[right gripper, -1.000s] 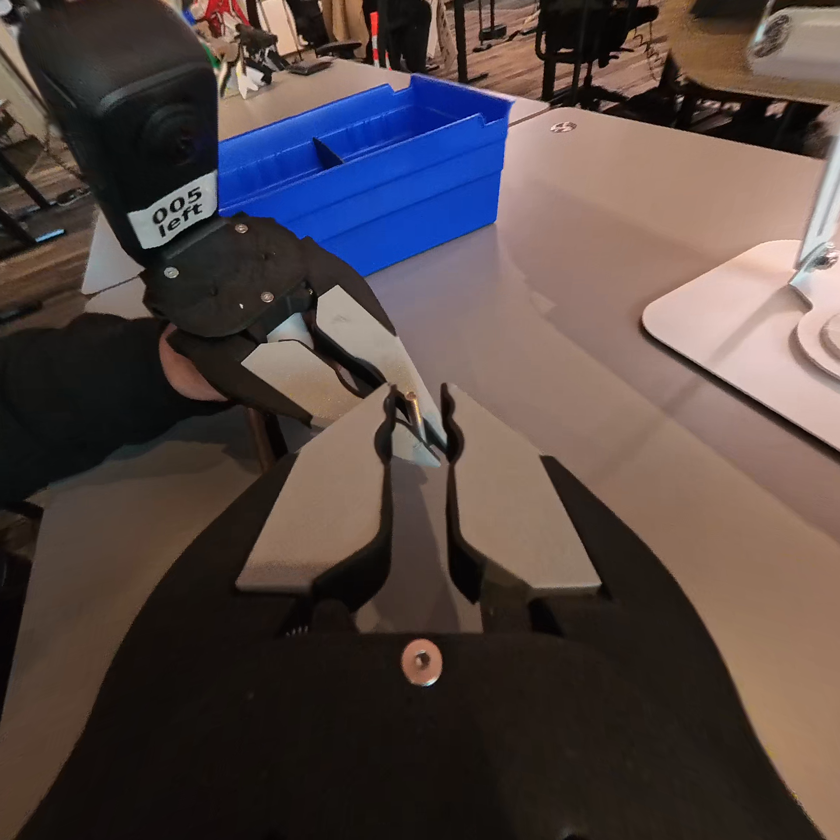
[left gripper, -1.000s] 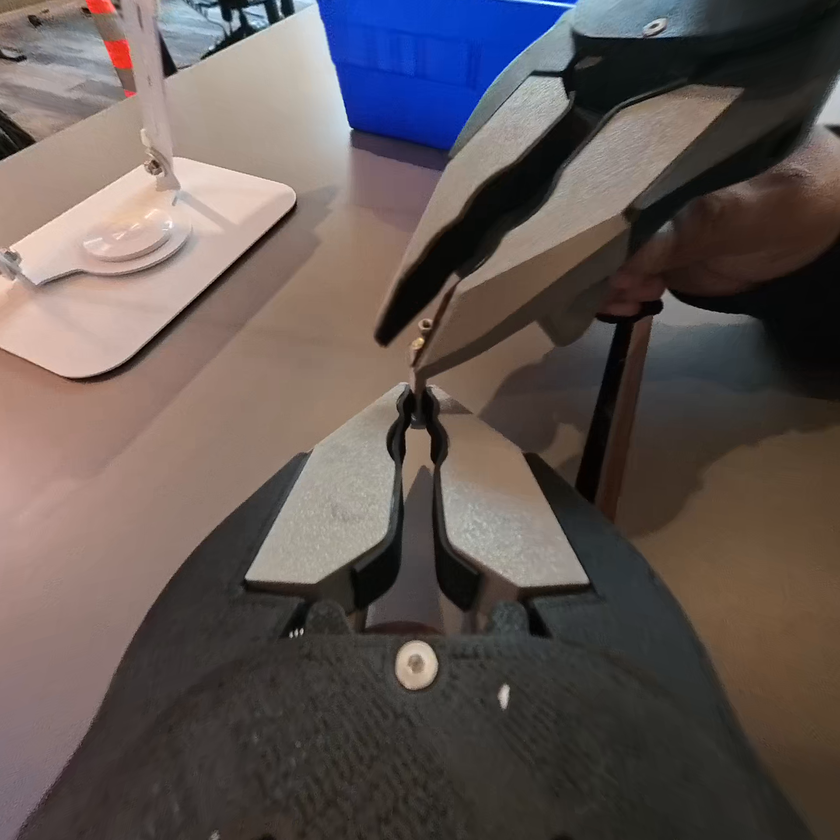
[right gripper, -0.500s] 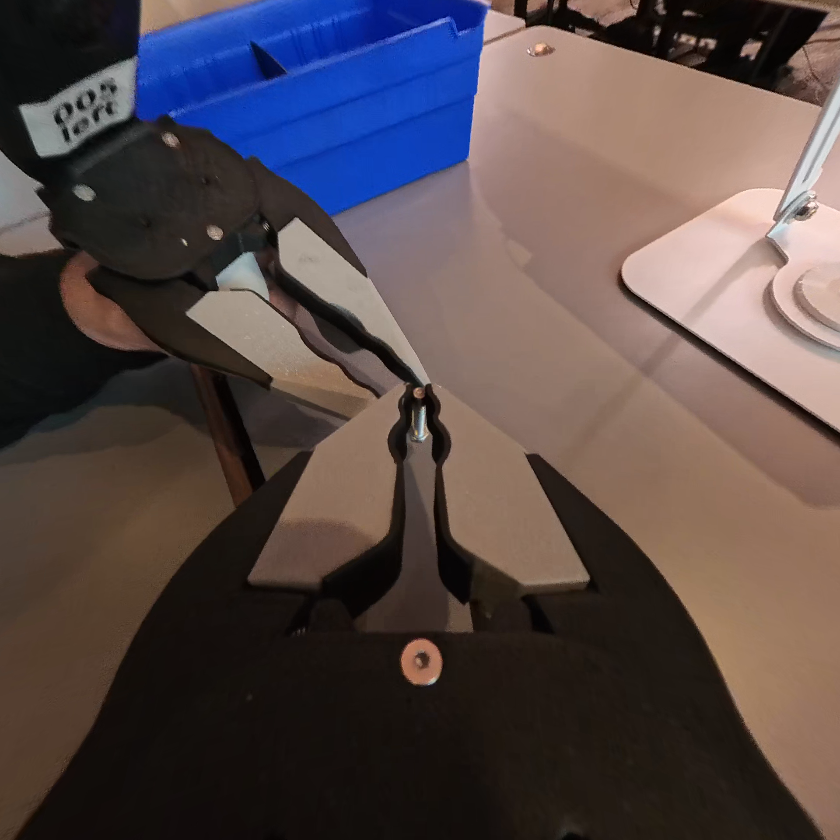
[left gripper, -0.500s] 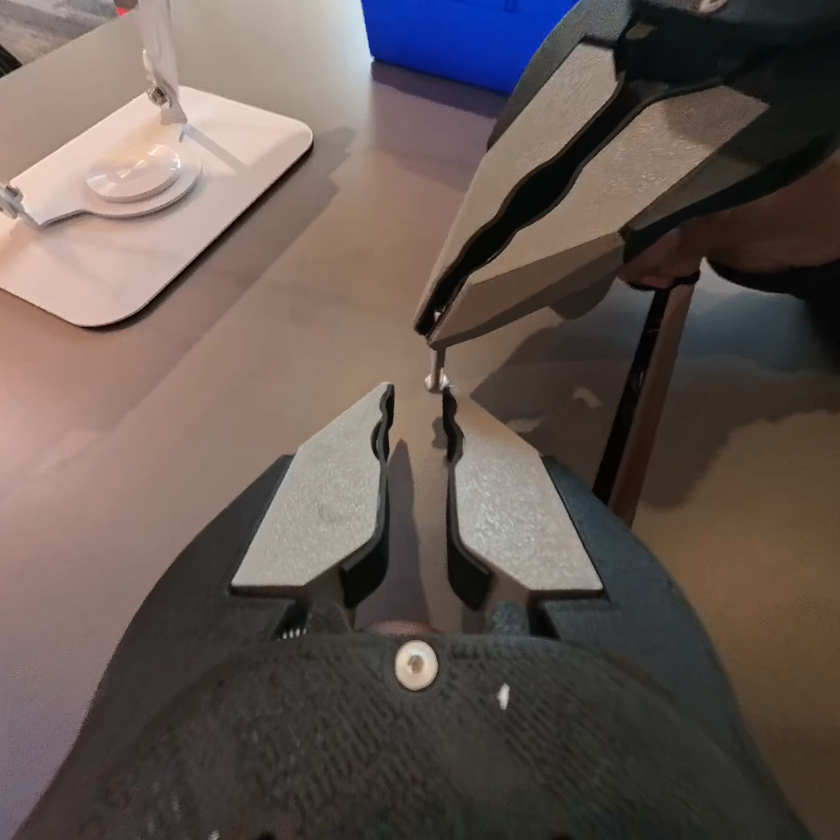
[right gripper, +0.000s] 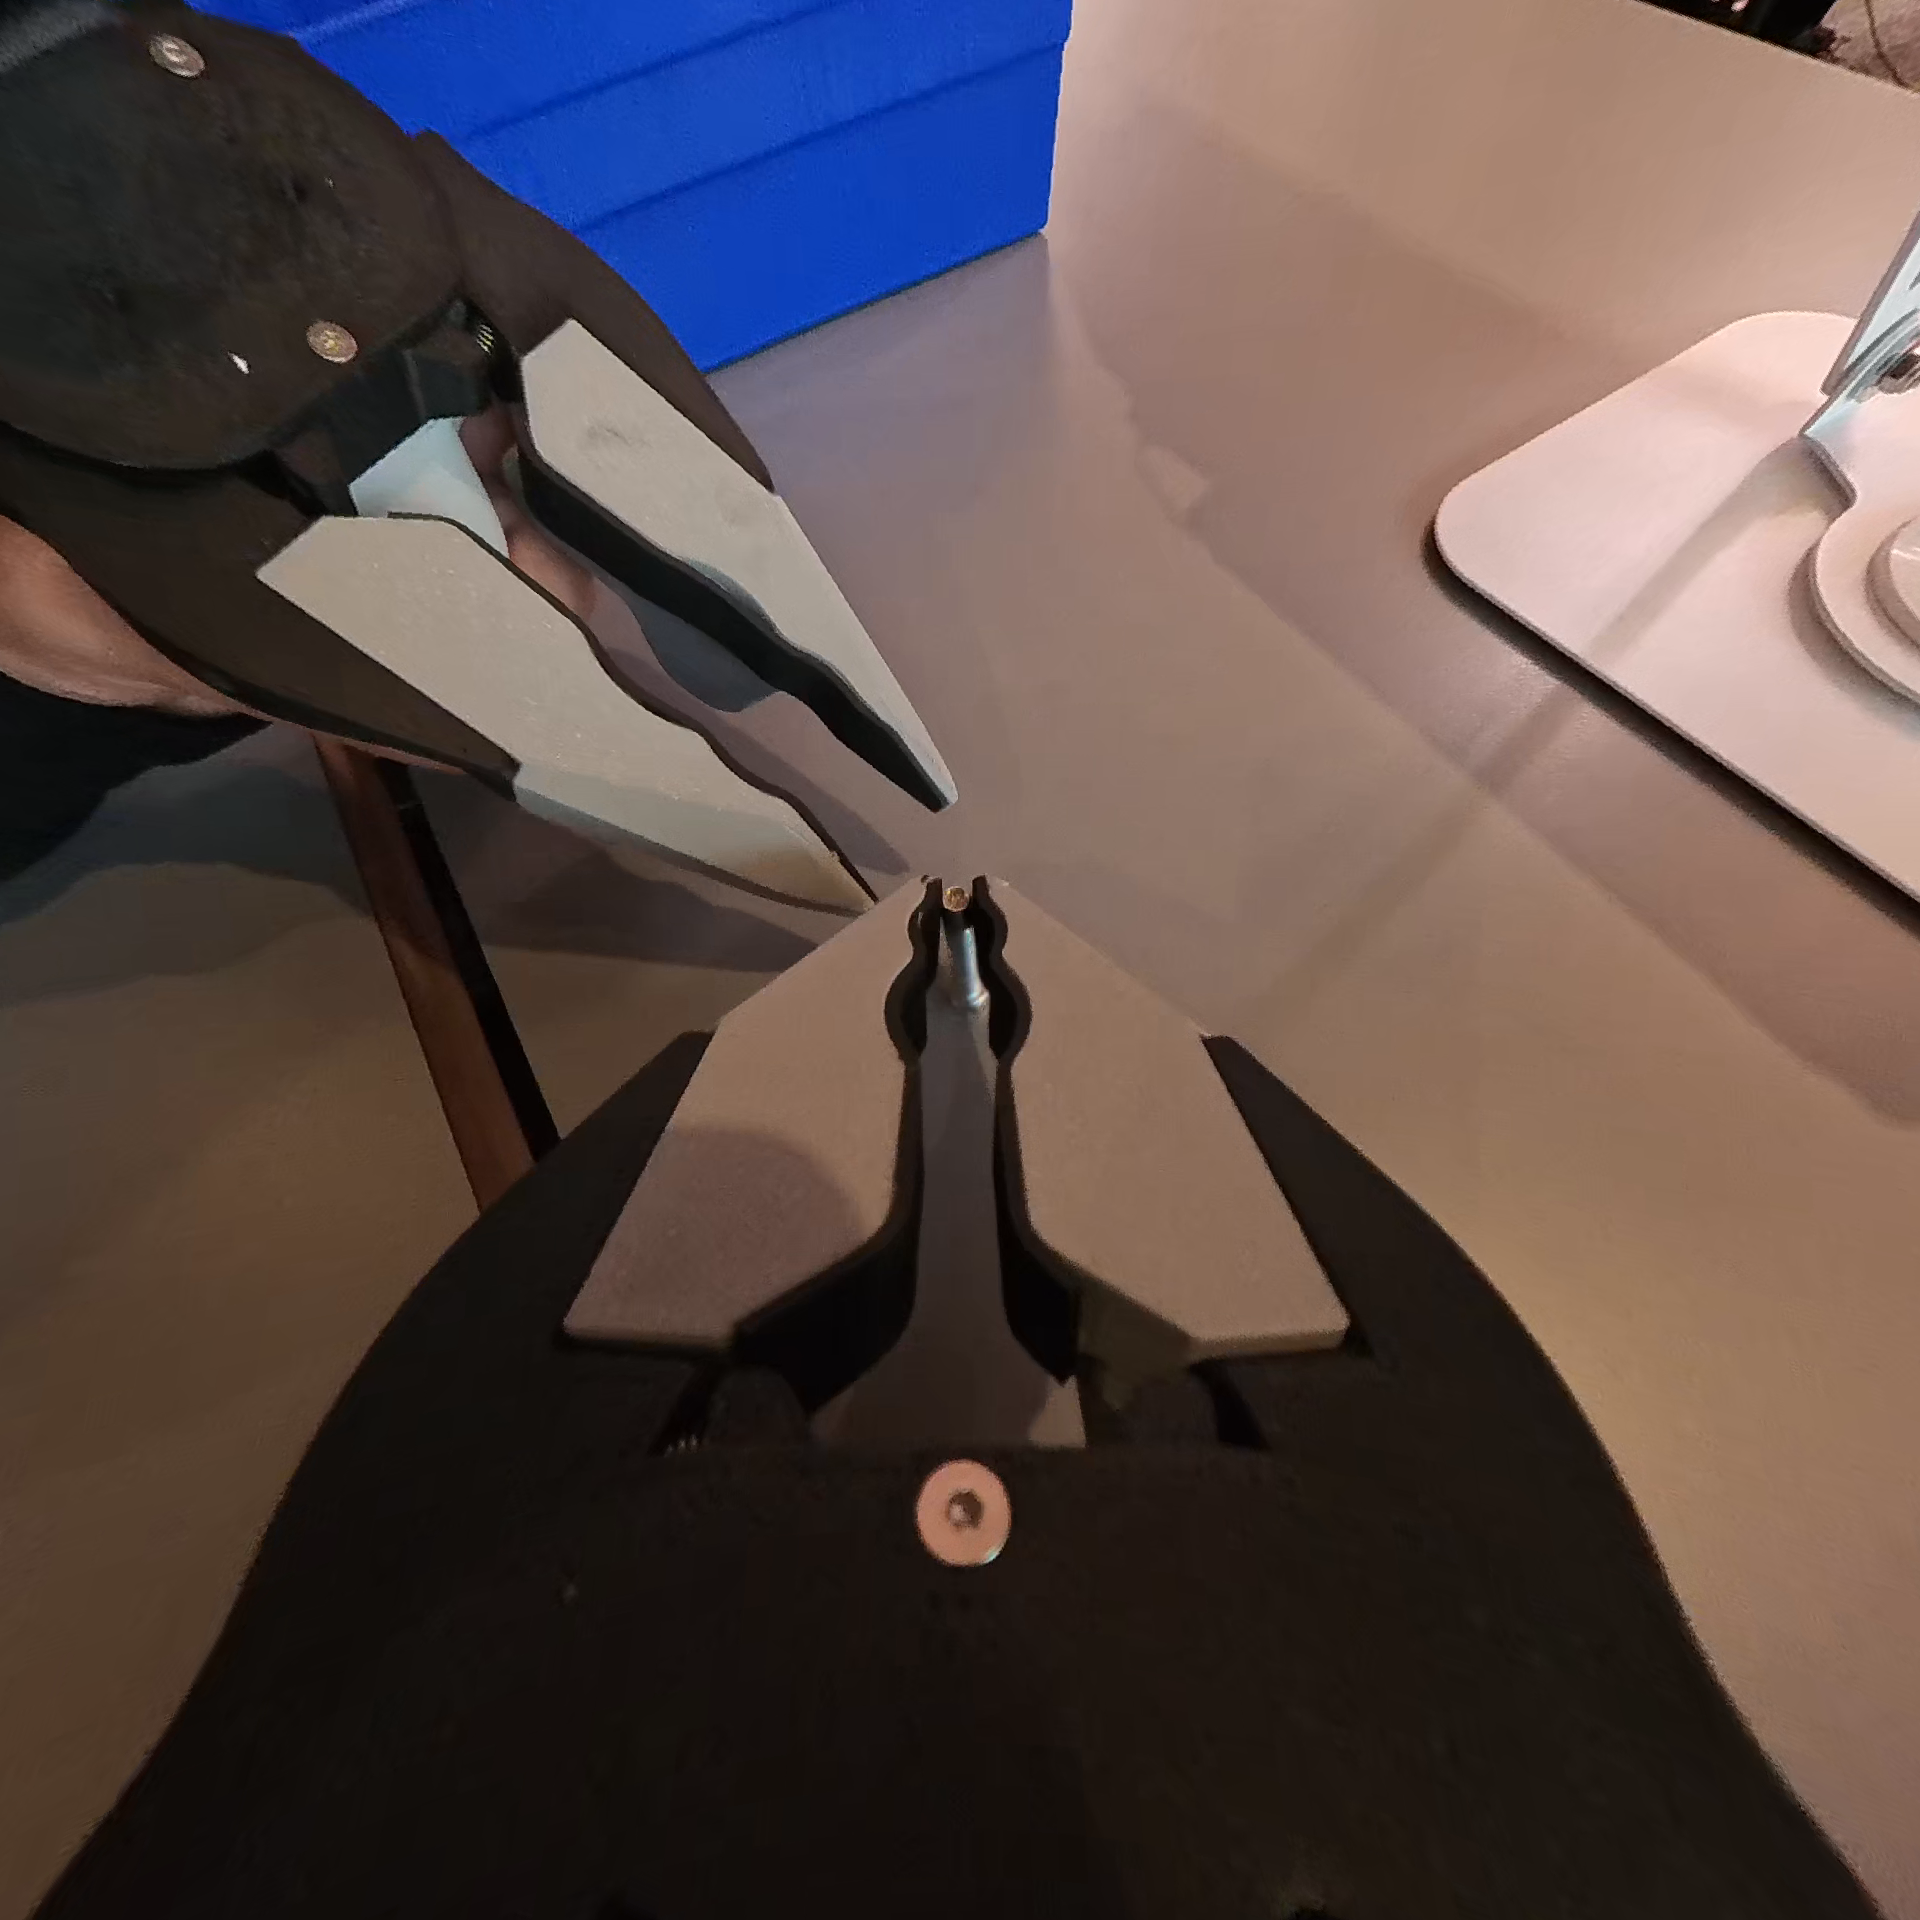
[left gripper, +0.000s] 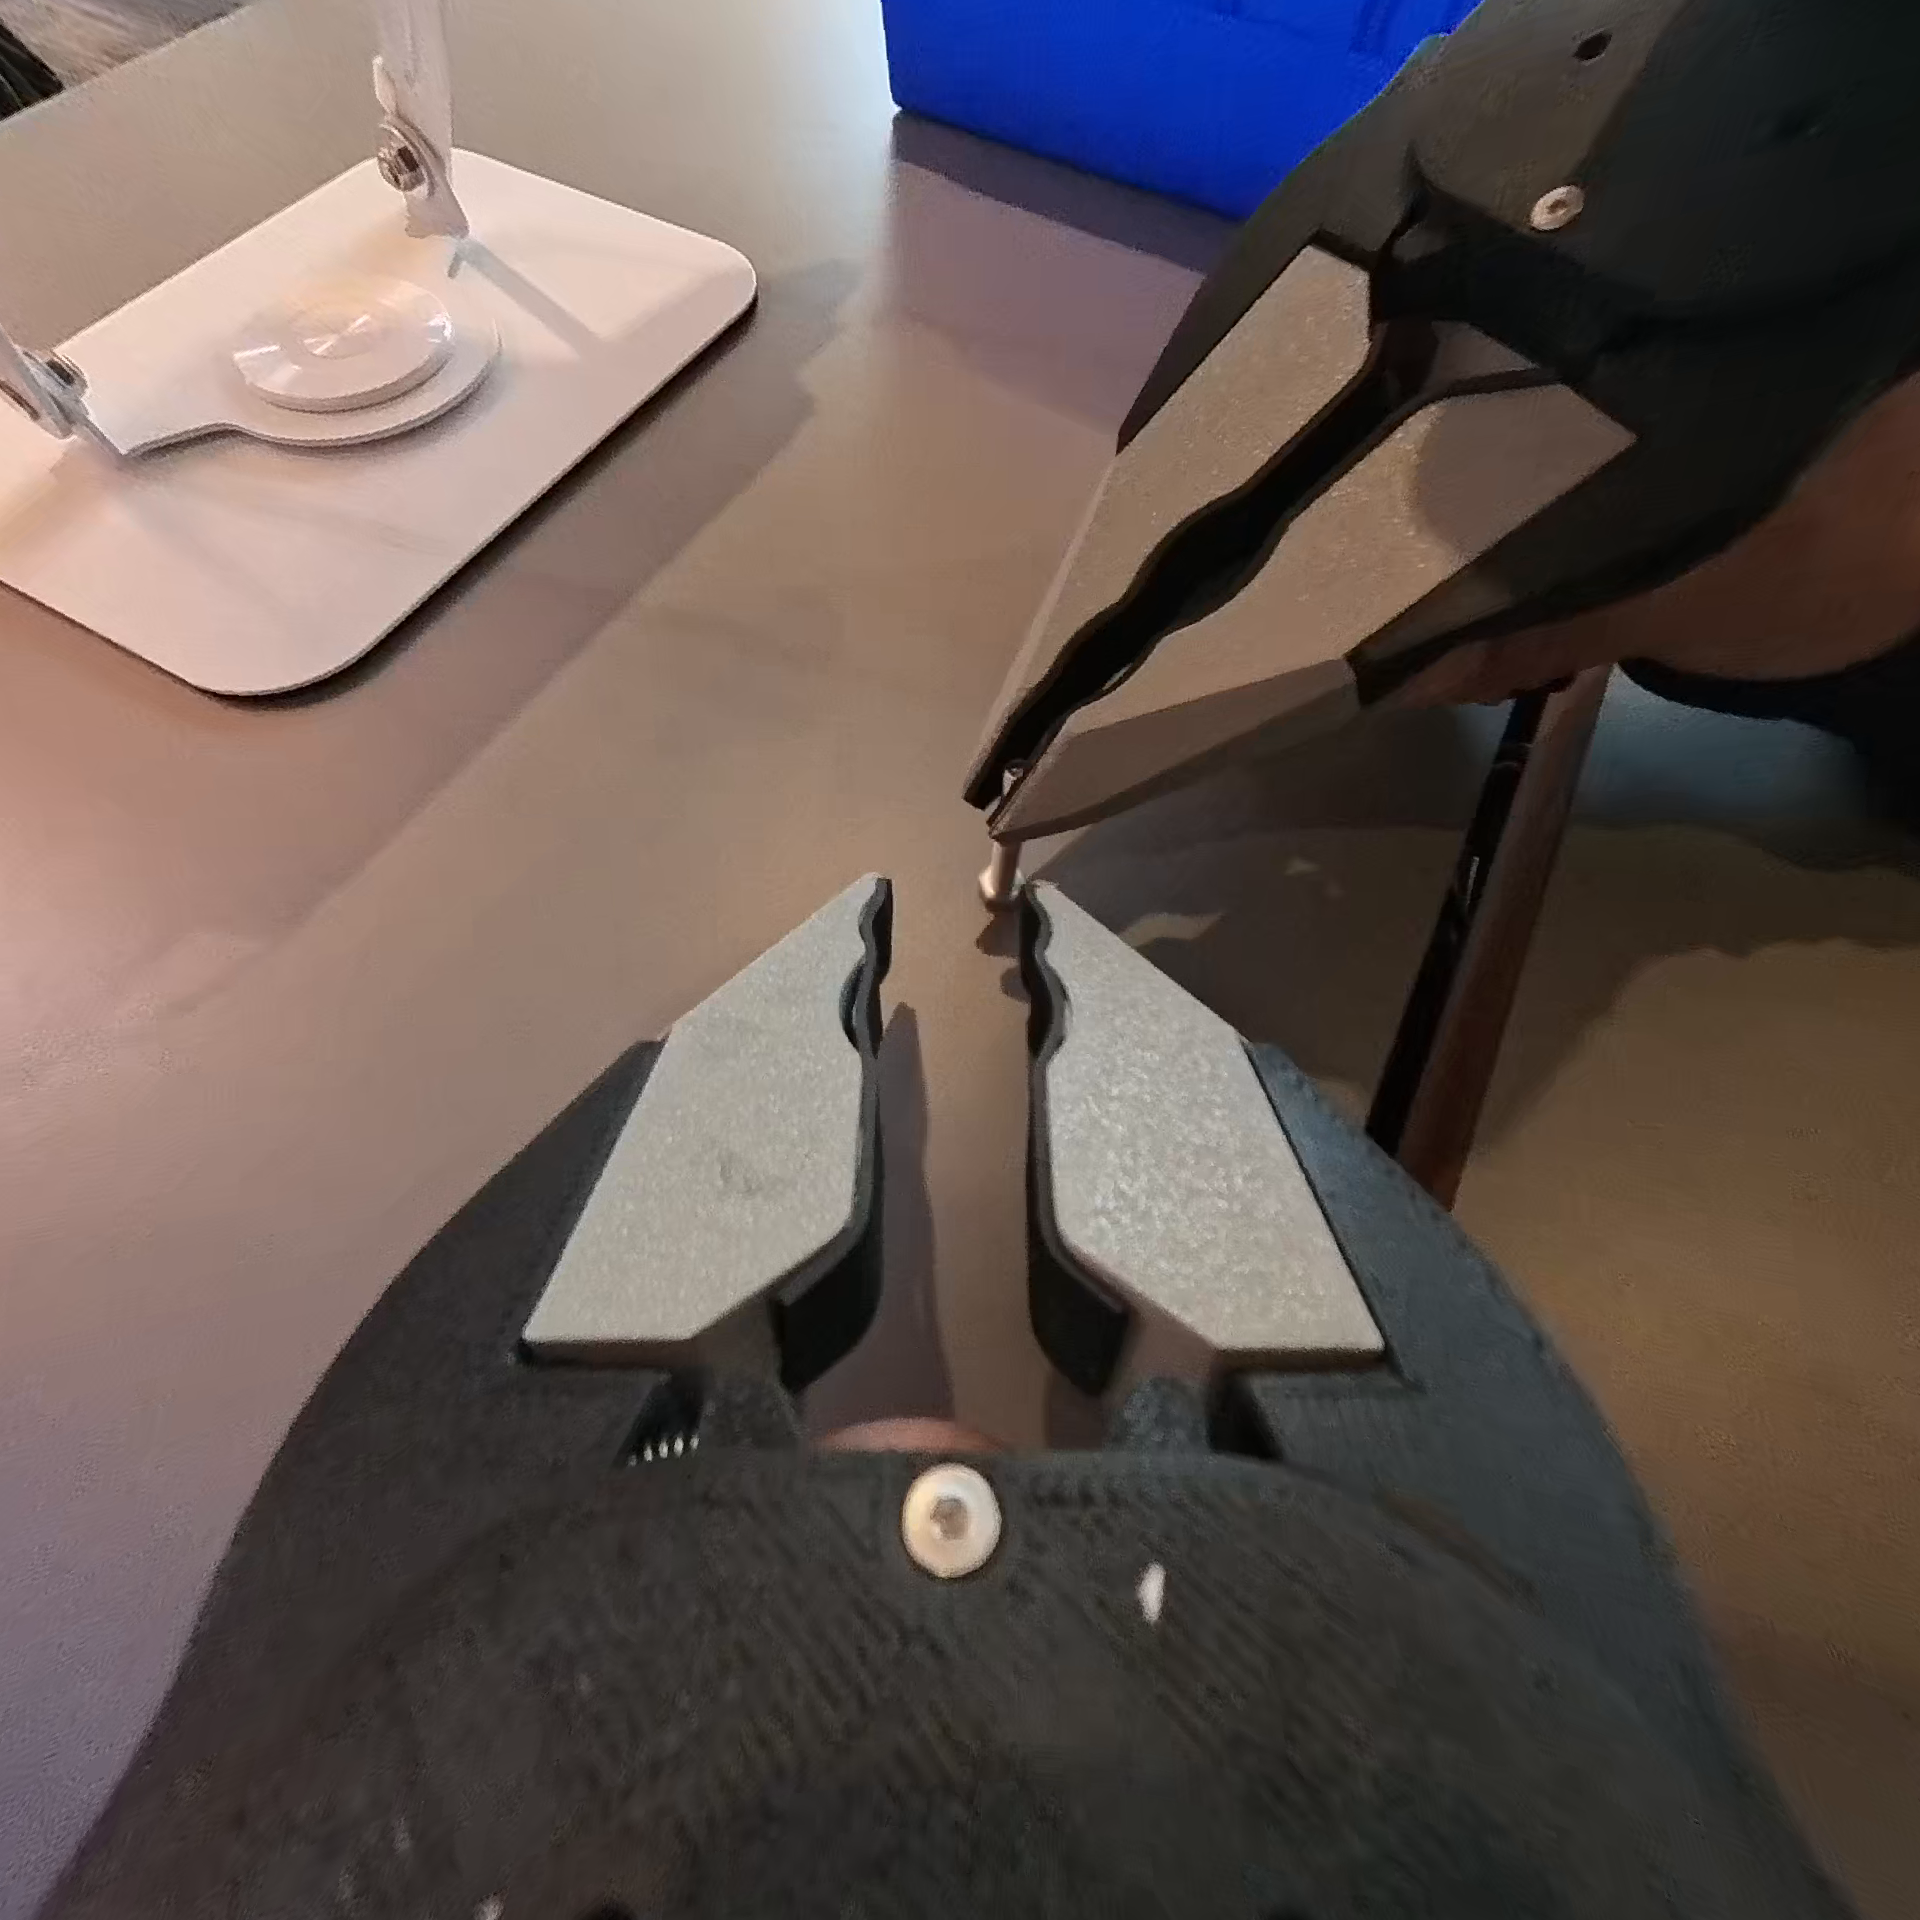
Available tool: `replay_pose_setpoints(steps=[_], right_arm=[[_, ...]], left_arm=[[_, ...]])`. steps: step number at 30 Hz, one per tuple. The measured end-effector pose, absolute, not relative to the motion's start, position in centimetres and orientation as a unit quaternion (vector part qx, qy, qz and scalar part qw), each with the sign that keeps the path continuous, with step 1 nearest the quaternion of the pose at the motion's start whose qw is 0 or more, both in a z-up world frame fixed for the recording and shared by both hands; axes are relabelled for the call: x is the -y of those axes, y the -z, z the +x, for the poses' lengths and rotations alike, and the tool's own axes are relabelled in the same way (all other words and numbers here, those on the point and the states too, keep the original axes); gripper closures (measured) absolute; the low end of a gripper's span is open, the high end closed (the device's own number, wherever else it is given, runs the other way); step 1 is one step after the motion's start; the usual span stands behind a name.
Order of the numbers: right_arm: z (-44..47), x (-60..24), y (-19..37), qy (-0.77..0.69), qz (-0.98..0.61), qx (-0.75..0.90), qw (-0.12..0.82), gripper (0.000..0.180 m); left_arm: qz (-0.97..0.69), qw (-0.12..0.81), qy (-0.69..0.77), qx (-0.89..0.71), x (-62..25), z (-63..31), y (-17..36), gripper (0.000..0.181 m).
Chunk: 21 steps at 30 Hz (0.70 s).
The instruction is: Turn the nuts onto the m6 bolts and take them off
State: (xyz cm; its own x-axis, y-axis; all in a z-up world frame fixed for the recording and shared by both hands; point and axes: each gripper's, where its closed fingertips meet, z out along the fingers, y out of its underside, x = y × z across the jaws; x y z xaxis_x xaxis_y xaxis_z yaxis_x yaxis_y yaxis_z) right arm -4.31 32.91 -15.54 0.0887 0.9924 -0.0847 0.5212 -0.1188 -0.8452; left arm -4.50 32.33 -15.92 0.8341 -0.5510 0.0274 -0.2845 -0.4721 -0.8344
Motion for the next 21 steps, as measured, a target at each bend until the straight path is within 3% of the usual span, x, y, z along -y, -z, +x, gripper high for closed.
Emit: replay_pose_setpoints(steps=[12, 21], right_arm=[[-1.8, -35.7, 13.0, -0.343, -0.662, 0.547, 0.380, 0.164], [2.1, -38.6, 16.0, -0.297, -0.720, 0.542, 0.316, 0.157]], left_arm=[[-0.842, 0.450, 0.146, -0.261, -32.2, -3.9, 16.2, 0.161], [-0.843, 0.447, 0.147, -0.261, -32.2, -3.8, 16.3, 0.160]])
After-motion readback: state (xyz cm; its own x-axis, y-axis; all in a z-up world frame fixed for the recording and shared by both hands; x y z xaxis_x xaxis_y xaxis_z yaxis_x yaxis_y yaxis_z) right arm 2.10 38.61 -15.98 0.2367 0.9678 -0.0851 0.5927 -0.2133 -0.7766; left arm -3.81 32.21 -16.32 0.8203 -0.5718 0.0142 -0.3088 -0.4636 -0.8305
